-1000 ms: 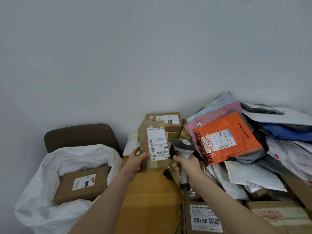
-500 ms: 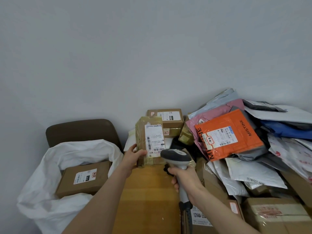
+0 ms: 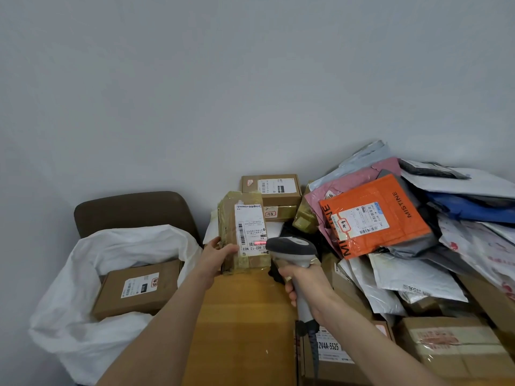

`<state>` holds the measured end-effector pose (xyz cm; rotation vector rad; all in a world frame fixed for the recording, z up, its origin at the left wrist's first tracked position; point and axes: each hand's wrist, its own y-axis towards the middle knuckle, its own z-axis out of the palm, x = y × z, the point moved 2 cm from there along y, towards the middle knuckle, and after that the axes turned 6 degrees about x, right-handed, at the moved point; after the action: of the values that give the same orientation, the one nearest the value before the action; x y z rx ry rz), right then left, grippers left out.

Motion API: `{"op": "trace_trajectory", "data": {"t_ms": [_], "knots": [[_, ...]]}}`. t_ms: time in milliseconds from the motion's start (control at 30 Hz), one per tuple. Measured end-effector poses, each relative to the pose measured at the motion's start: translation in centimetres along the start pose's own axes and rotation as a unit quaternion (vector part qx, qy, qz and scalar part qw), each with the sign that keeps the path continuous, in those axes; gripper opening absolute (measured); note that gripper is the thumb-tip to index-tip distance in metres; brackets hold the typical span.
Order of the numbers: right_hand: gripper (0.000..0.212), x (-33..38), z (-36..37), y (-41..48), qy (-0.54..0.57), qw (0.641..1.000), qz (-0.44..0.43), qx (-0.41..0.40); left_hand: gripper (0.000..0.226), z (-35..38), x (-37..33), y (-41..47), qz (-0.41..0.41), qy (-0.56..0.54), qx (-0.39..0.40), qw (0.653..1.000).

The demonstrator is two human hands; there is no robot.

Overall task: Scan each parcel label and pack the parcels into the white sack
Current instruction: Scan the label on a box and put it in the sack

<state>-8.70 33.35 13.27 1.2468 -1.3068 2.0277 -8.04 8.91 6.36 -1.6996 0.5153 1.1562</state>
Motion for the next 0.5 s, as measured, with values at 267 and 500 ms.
{"op": "trace_trajectory", "data": {"t_ms": [267,500], "knots": [[0.007,0.47,-0.12,-0.23,0.000,1.000,-0.003,0.010,0.079,-0.18,-0.02,-0.01,-0.004,0.002,-0.008,1.000],[0.009,0.49,-0.25,-0.01,0.002,1.000,0.008,0.022,0.080,-0.29,0.13,0.11,-0.009,0.004,-0.014,1.000]]}}
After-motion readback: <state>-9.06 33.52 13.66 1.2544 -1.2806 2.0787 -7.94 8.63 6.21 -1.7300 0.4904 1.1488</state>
